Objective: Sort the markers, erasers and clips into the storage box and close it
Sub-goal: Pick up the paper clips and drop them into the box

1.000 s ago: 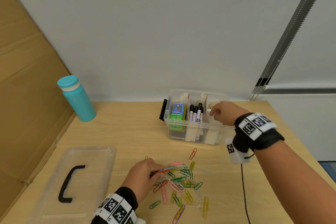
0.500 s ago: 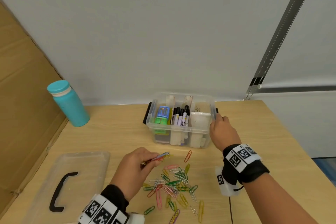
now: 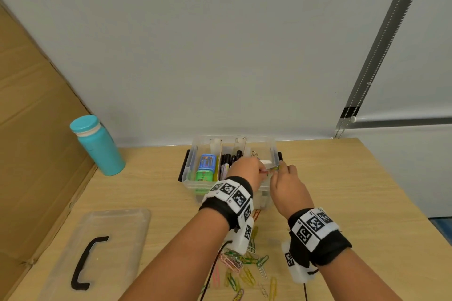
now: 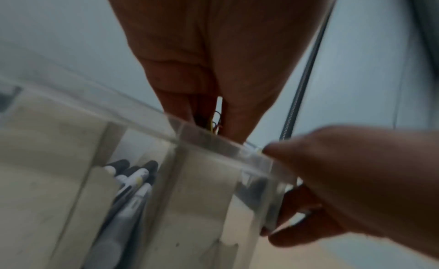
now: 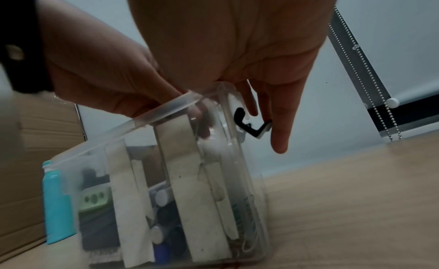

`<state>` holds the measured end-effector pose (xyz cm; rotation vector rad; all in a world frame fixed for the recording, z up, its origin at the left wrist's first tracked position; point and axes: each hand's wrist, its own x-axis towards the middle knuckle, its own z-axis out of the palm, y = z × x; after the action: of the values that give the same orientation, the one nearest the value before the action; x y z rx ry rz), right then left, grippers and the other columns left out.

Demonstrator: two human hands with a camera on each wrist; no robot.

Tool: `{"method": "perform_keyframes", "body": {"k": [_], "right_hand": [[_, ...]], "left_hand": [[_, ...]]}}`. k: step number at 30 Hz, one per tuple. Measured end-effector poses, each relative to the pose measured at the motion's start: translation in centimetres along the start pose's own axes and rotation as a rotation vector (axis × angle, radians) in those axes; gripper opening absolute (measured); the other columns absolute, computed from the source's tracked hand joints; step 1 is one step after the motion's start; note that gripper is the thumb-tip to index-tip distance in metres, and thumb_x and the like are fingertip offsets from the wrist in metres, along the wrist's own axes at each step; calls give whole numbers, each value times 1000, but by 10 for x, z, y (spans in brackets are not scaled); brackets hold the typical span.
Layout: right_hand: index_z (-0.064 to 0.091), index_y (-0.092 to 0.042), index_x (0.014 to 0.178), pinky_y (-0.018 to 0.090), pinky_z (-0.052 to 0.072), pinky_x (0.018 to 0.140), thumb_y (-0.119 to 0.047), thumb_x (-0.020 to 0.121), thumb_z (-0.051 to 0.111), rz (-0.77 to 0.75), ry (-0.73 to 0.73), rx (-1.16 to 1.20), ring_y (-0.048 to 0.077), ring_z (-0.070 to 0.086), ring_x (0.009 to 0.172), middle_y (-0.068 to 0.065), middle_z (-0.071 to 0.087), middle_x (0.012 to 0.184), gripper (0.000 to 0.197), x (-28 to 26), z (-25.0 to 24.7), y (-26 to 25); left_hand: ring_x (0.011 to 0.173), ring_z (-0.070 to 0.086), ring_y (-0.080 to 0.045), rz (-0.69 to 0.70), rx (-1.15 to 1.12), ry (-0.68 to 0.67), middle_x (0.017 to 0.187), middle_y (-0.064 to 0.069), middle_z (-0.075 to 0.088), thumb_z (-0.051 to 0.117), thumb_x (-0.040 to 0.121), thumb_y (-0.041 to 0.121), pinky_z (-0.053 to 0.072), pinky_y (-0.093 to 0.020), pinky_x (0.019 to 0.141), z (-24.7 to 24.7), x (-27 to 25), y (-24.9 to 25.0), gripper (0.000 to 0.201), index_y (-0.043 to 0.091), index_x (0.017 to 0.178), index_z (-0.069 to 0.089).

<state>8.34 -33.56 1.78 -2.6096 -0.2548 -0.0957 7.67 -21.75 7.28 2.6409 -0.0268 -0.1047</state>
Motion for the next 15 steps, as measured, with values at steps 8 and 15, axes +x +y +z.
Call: {"method": "perform_keyframes", "body": {"k": [8,15], "right_hand": [[33,-7,140,31,47,62,-25,101,28,-18,2,11,30,63,79,16,46,123,44,1,2,3],[12,-15,150,41,39,104,-53,97,28,47,-92,169,27,39,133,13,24,152,67,-23,-13,15]], "left_hand": [[120,55,-19,52,113,-193,133,-5,57,57,90,17,43,-32,104,-14,13,-2,45,14,135,50],[88,55,1,168,-73,153,108,14,59,51,94,25,42,-9,76,-37,-83,-37,25,27,118,59]]}}
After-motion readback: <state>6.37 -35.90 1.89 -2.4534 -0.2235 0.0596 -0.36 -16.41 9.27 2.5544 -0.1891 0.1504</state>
